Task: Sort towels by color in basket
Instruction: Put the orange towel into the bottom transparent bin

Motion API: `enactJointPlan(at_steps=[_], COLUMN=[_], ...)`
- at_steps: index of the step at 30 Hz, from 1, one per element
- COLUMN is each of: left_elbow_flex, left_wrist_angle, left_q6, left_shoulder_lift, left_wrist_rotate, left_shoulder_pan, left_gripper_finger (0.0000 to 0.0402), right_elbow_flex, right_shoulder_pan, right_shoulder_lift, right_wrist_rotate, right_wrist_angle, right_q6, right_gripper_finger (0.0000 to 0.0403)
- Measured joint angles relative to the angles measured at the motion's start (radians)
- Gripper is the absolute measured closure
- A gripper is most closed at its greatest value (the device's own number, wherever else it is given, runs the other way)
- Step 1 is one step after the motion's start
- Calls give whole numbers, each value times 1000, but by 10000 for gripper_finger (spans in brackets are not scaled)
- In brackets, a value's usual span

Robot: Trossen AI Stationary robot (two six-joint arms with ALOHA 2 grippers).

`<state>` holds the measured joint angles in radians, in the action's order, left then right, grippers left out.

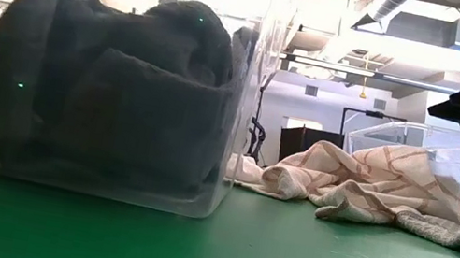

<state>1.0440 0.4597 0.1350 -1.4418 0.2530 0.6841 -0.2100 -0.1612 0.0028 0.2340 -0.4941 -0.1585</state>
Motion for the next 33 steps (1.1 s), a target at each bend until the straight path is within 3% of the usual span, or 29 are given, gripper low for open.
enactJointPlan(at_steps=[8,13,19,25,29,33], left_elbow_flex=[-49,-52,-47,6,86,176], left_wrist_angle=[-82,-112,-107,-95,40,240], left_q6=[106,146,153,175,140,-4], left_shoulder_lift=[2,1,0,5,8,9], left_wrist_rotate=[-24,-57,-63,9,26,28], left_shoulder_pan=[-92,-107,-101,-81,-65,-29], left_gripper_finger=[313,318,261,176,137,128], right_elbow_flex=[0,0,0,0,0,0], right_shoulder_pan=[0,0,0,0,0,0], right_shoulder_lift=[0,0,0,0,0,0], right_wrist_rotate=[0,0,0,0,0,0], right_wrist_angle=[0,0,0,0,0,0], right_q6=[0,0,0,0,0,0], right_gripper_finger=[154,154,154,154,154,154])
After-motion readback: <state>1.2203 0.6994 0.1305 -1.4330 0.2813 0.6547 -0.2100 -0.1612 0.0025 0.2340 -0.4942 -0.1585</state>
